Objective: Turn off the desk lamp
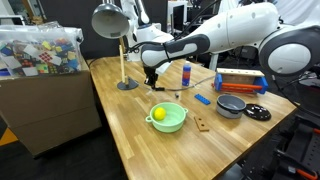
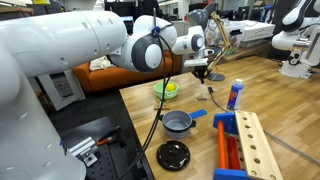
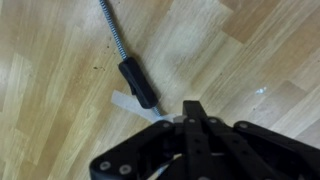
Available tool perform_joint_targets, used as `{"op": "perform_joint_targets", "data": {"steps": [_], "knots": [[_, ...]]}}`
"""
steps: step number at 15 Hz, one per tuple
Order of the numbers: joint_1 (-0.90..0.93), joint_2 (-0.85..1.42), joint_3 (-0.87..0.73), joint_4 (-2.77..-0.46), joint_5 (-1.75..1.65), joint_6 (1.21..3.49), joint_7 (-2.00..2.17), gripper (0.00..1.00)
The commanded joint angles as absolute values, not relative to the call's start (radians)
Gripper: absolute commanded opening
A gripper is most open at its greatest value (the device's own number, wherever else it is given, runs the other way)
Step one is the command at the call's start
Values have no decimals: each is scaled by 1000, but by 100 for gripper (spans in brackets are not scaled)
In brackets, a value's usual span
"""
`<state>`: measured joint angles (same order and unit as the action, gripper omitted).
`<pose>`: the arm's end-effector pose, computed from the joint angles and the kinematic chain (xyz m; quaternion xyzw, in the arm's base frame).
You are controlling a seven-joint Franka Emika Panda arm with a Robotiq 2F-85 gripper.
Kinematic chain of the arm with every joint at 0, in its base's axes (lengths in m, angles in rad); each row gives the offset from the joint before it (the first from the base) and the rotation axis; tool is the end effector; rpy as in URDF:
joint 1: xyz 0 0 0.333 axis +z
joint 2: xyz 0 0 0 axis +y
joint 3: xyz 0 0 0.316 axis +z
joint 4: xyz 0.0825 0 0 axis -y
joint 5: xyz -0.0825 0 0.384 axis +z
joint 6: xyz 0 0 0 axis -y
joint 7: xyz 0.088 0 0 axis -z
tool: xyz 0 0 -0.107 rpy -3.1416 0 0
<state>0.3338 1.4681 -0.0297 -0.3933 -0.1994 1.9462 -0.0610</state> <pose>0.7735 0.2459 0.1550 0.9672 0.2257 0.0560 0.1021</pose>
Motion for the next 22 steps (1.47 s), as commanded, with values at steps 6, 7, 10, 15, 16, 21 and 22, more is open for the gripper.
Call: {"op": "perform_joint_targets", "data": {"steps": [6,7,10,15,16,21,22], "knots": [[361,1405,-39,-366,-179,1920,-37,0],[364,1392,-37,-368,-176,1909,-29,0],[373,1357,-32,-377,-160,1850,5,0],[401,1343,-46,-374,-158,1756,146,0],[404,1344,-45,-371,-155,1744,179,0],[416,1358,-42,-362,-155,1745,226,2],[417,1360,-42,-363,-155,1746,226,8]]}}
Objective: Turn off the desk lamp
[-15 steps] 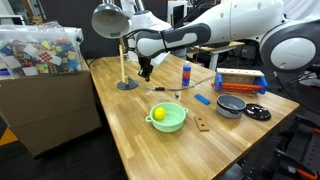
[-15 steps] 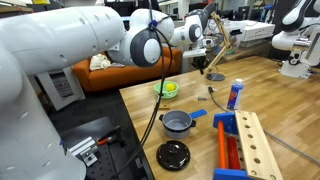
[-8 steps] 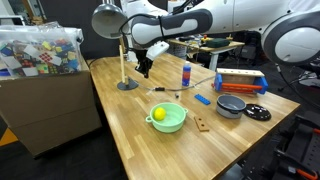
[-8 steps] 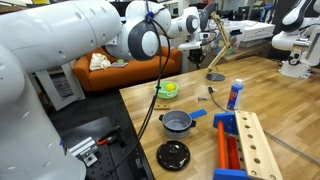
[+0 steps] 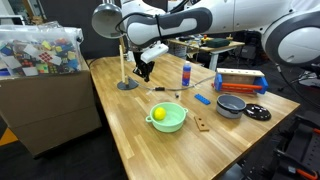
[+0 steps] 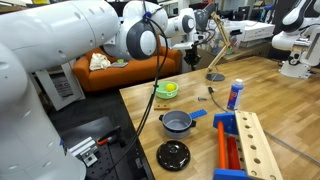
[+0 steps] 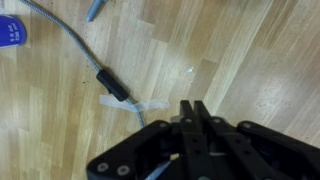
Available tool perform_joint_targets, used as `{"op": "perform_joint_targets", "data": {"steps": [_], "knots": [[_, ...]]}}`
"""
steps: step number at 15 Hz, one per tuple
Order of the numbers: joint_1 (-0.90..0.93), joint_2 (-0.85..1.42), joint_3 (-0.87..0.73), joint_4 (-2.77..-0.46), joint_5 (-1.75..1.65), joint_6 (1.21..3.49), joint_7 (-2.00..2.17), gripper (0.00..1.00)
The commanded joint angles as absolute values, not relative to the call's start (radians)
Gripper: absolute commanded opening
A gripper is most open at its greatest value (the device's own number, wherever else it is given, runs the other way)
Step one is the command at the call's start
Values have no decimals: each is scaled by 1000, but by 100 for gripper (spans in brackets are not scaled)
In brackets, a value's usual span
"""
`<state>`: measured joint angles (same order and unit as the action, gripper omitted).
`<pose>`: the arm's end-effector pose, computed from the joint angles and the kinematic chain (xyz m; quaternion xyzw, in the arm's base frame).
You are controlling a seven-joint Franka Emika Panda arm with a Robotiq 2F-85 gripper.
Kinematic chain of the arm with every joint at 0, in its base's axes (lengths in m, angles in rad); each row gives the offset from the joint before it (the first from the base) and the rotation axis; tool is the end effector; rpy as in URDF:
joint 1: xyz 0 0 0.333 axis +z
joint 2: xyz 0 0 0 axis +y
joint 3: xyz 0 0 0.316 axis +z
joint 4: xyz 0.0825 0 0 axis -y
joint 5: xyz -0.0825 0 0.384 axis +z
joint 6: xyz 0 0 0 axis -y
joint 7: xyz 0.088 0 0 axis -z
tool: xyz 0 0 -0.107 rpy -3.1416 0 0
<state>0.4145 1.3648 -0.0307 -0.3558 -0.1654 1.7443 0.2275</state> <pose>0.7495 0.3049 0.2380 0.9899 0.1032 0.0412 0.0880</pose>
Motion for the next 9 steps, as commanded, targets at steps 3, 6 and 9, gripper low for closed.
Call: {"op": "perform_joint_targets", "data": {"steps": [3,6,9], "knots": [[415,1362,-42,-363,-155,1746,225,16],[415,1362,-42,-363,-155,1746,225,16],[415,1362,-42,-363,-155,1747,225,16]]}}
